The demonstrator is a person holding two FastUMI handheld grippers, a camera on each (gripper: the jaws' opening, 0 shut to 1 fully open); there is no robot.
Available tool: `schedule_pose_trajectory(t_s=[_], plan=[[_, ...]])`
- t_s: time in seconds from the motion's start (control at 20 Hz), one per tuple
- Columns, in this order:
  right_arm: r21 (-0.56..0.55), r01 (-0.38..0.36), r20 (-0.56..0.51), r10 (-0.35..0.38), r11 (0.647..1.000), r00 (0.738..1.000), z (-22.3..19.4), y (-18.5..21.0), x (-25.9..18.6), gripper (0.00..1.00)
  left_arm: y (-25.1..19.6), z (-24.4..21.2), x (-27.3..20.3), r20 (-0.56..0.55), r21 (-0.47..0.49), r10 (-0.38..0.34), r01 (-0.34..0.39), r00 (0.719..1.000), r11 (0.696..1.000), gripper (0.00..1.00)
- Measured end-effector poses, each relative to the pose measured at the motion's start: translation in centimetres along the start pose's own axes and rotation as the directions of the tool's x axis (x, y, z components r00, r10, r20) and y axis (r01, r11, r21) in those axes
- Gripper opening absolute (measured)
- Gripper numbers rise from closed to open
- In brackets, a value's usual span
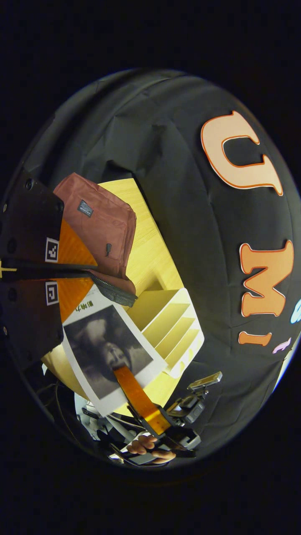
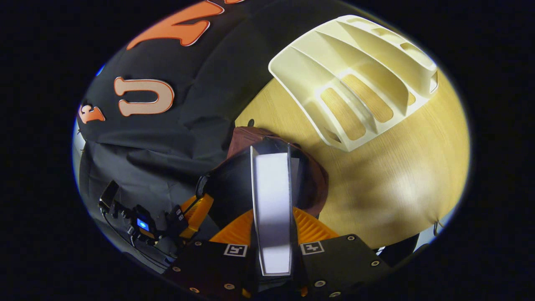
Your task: Open the schoolbag, grab two books from the bookshelf and put them into the schoolbag.
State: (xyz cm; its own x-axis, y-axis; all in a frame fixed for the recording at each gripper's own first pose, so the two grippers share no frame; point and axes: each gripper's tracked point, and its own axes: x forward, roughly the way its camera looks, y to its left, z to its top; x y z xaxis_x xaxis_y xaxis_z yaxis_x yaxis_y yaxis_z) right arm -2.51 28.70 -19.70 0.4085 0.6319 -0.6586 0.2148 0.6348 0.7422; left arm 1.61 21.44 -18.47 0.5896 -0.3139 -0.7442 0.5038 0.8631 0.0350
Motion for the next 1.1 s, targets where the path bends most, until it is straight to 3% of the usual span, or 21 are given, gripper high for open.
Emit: schedule_pose_trajectory(t_s=[0.35,0.5,1.0,1.05,1.1], plan=[[0.089,-0.065,0.013,0.064,0.994,0.998,-1.4,1.7,6.8,0.31,-0.7,0.8,-0.5,0.011,0.024,-0.023,0.023,1.000,0.999,0.02],[0.132,-0.098,0.068,0.090,0.986,0.994,-1.1,2.3,8.9,0.31,-1.1,1.4,-0.8,0.020,0.045,-0.034,0.033,0.999,0.998,0.03],[0.118,-0.126,0.144,0.109,0.985,0.984,-1.9,4.0,14.4,0.32,-2.9,2.6,-1.3,0.038,0.100,-0.080,0.076,0.996,0.992,0.02],[0.115,-0.125,0.149,0.108,0.985,0.983,-1.8,4.2,15.1,0.33,-2.8,2.6,-1.4,0.034,0.103,-0.080,0.076,0.996,0.992,0.03],[0.113,-0.109,0.149,0.092,0.988,0.985,-1.8,3.9,15.8,0.43,-2.8,2.7,-1.4,0.038,0.103,-0.082,0.077,0.996,0.992,0.02]])
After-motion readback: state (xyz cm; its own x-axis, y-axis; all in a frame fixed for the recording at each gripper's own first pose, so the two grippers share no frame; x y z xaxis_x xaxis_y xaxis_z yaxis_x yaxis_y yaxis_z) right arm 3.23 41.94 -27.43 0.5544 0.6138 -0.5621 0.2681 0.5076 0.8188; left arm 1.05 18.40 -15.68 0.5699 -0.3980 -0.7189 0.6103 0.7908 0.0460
